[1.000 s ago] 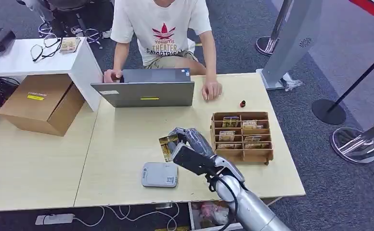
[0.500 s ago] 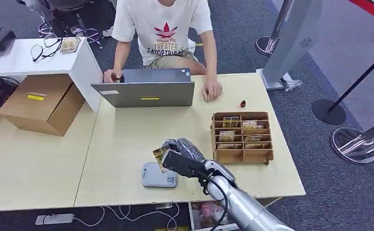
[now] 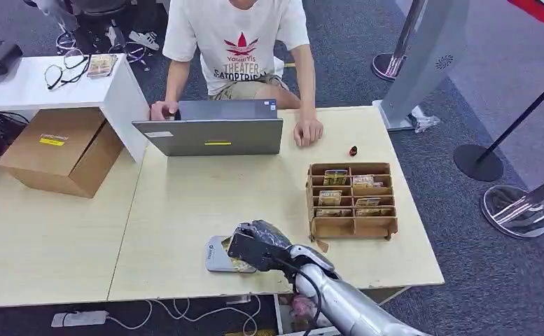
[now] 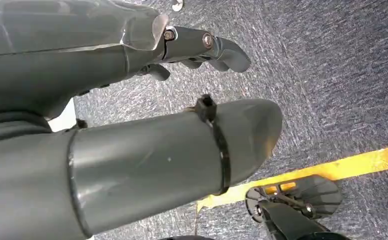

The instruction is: Pass the card to the sensor for recognition and then transmit it.

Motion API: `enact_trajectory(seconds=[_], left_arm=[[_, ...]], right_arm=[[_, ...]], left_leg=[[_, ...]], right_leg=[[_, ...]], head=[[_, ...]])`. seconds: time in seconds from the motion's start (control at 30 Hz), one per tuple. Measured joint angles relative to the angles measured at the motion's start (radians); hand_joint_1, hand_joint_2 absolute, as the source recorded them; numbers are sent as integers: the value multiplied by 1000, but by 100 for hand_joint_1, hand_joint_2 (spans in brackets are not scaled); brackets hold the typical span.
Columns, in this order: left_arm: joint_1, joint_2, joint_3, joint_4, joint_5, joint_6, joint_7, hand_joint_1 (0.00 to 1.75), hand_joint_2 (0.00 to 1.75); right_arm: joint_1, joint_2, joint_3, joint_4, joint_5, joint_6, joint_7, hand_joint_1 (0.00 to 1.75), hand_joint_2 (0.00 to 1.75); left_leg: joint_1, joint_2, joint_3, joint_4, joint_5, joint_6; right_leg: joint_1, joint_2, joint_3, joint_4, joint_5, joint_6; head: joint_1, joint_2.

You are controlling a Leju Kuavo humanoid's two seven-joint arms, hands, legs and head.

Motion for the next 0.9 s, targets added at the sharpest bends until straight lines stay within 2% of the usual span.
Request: enact_trajectory(seconds=[0.17,0.57,0.9], left_arm=[[0,0,0,0,0,0,0,0,0],[0,0,0,0,0,0,0,0,0],[1,0,0,0,5,1,0,0,0]], right_arm=[[-19,6,18,50,-7,8,1,175,175],[-23,8,20,58,-12,10,1,175,175],[-79,26,44,166,-43,36,1,175,175]], left_leg=[[0,0,0,0,0,0],[0,0,0,0,0,0],[0,0,0,0,0,0]], right_leg=[[0,0,0,0,0,0],[0,0,0,0,0,0],[0,0,0,0,0,0]], head=[[0,0],[0,0],[0,0]])
